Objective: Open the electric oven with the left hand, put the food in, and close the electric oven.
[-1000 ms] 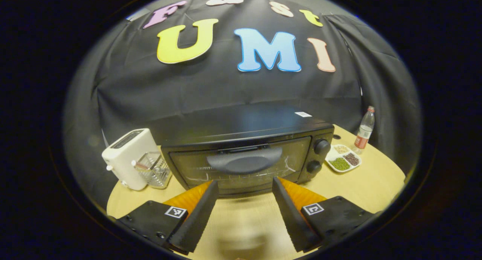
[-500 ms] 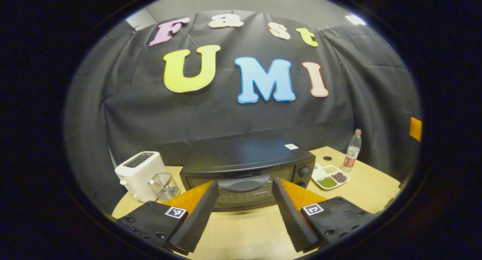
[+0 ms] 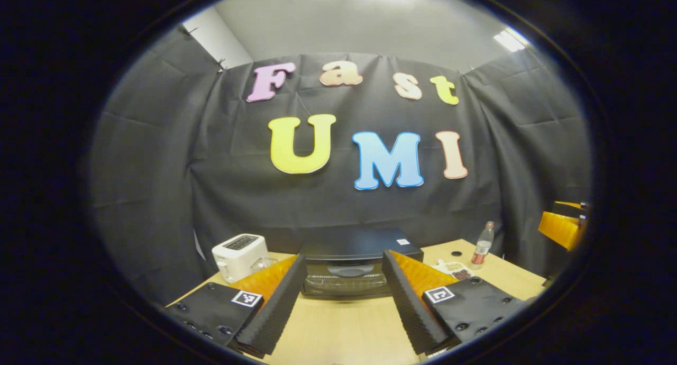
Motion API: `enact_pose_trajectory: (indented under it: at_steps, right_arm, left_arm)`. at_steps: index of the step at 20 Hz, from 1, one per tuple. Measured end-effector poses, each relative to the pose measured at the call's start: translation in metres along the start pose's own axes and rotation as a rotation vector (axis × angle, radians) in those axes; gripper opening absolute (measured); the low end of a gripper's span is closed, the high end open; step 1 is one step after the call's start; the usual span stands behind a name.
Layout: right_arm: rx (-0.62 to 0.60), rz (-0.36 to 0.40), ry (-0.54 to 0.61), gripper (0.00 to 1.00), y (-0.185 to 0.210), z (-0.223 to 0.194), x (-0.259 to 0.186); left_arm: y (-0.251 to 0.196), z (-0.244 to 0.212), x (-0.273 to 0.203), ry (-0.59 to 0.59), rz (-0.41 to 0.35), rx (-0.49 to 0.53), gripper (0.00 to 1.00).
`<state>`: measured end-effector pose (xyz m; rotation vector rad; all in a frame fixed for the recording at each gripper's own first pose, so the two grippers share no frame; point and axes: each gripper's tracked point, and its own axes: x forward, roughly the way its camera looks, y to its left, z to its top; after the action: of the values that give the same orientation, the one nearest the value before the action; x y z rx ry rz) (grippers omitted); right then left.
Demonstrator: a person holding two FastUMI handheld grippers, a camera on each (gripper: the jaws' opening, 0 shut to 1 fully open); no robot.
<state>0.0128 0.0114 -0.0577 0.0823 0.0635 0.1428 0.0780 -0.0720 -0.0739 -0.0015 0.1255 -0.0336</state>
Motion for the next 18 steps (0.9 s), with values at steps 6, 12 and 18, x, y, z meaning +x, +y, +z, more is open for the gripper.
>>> enact_pose_trajectory:
  at_steps: [6,12,18]
  right_arm:
    - [-0.007,-0.002,-0.032,0.98,-0.014,0.018,-0.029]
    - [0.001,-0.032,-0.043,0.98,-0.01,0.024,-0.04]
    - [-0.01,-0.043,-0.059,0.98,0.008,0.031,-0.042]
  left_arm:
    - [0.001,0.022,-0.062,-0.027,0.031,0.006,1.0]
    - [0.018,0.023,-0.091,-0.034,0.031,0.005,1.0]
    - [0.038,0.03,-0.098,-0.056,0.019,-0.011,1.0]
